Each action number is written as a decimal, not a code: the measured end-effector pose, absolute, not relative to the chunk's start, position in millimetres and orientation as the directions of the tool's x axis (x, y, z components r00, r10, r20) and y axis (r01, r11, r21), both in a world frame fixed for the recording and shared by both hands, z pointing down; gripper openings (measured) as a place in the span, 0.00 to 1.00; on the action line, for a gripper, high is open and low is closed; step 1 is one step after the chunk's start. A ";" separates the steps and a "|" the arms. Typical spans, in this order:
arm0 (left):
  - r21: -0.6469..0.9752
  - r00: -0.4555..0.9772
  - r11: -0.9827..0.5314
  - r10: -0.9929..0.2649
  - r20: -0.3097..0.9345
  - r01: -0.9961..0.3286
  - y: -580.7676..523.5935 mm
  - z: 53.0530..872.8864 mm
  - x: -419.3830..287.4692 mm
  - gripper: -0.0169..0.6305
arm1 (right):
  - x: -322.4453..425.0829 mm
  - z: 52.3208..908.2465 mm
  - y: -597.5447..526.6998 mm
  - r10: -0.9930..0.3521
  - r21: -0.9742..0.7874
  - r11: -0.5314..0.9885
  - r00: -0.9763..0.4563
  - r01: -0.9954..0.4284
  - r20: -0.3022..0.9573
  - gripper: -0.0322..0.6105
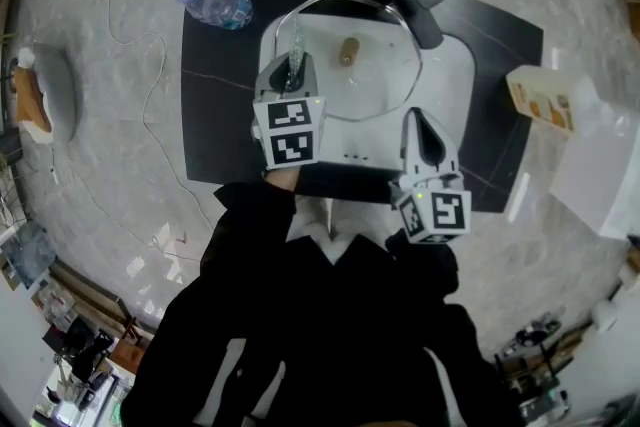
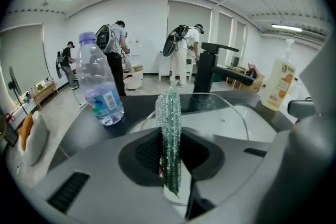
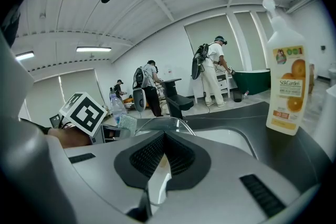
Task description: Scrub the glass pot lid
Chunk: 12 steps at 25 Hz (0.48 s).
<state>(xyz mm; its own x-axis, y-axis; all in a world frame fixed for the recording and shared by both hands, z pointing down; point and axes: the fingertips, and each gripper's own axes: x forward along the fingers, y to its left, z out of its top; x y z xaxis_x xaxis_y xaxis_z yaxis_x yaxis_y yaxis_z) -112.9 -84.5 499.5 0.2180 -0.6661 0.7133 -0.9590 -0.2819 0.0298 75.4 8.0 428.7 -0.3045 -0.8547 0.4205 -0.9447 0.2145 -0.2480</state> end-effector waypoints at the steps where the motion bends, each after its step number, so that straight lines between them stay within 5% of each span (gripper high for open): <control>1: 0.009 0.190 -0.264 -0.669 0.718 -0.964 -84.8 501.6 -120.8 0.13 | 75.0 429.4 7.7 -0.854 -0.248 0.215 -0.305 -0.945 0.422 0.05; 12: -0.083 0.027 -0.153 -0.605 0.796 -0.985 -82.4 555.2 -157.2 0.13 | 75.7 434.6 8.7 -0.846 -0.233 0.221 -0.305 -0.947 0.437 0.05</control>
<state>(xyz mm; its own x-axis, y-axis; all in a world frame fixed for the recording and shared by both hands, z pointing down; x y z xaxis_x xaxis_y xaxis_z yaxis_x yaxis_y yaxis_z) -157.2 -82.4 555.2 0.0269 -0.6053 0.7955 -0.9847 -0.1533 -0.0834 75.7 8.7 434.6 -0.3052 -0.8463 0.4367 -0.9470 0.2212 -0.2331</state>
